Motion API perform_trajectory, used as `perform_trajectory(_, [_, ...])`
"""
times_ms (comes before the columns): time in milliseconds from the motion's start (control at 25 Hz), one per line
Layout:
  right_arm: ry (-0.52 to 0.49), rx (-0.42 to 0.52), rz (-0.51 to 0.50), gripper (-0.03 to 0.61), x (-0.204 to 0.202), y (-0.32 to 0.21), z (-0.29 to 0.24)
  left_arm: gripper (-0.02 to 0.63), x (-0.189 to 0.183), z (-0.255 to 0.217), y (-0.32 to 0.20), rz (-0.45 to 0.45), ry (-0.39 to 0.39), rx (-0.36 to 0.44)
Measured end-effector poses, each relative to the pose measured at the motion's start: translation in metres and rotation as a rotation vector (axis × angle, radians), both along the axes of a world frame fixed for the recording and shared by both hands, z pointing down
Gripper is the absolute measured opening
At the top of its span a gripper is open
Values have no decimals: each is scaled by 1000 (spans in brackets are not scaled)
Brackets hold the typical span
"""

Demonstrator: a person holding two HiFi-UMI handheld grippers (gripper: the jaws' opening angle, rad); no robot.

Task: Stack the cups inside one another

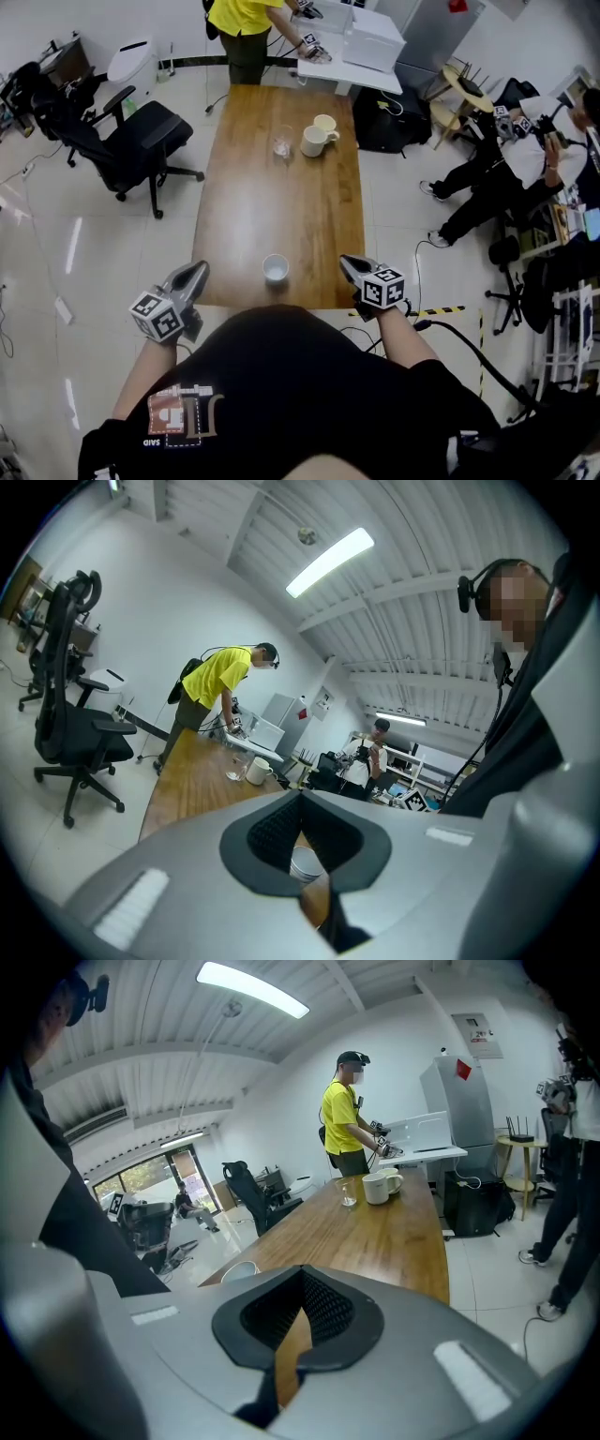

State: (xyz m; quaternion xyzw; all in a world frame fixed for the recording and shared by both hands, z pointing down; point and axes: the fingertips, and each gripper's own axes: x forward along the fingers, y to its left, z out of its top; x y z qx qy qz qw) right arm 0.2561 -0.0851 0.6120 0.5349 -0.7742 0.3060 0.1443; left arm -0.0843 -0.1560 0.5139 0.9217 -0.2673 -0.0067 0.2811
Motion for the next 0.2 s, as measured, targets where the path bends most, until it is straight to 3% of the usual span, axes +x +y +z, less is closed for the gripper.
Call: perform_trajectory(200, [-8,-72,-95,11,-23,10,23,0,-26,21,37,-96,-14,-60])
